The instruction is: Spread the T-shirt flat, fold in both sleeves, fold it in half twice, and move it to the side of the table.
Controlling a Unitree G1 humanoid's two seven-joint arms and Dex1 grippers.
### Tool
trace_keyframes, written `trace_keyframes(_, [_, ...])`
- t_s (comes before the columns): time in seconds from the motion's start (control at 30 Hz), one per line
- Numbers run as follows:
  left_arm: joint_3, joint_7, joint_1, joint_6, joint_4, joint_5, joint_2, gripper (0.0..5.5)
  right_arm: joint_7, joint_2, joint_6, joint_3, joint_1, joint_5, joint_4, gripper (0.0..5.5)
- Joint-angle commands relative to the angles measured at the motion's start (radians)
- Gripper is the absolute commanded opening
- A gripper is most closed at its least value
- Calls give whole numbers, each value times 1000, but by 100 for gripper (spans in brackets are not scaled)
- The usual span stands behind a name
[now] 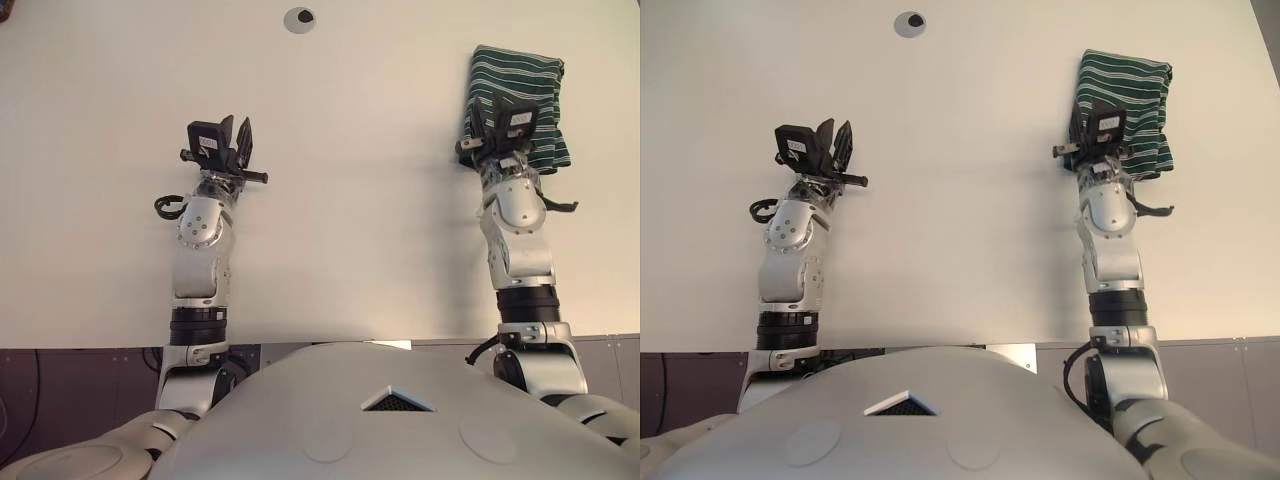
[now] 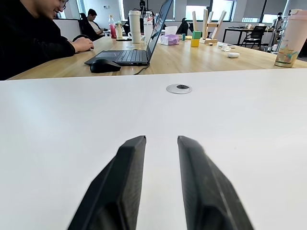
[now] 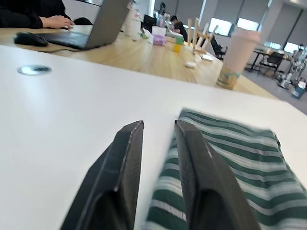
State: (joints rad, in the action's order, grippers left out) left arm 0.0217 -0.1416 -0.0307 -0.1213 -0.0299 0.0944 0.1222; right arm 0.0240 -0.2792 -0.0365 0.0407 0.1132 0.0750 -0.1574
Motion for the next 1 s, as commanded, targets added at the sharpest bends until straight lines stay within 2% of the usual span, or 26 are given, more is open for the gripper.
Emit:
trace_keyframes(0.03, [24, -10, 48, 30, 57, 2, 17, 116, -5, 63, -11, 30, 8, -43, -29, 117])
trace_keyframes(0.27, [46, -70, 88, 5, 63, 16, 66, 116, -59, 161, -57, 56, 13, -101, -61, 117])
trace_keyframes(0.5, [62, -122, 97, -41, 27, 26, 129, 116, -123, 208, -67, 16, -40, -111, 7, 117])
trace_keyframes(1.0, [2, 85, -64, 61, -62, -79, -43, 116, 51, 95, -10, -69, 132, -92, -98, 117])
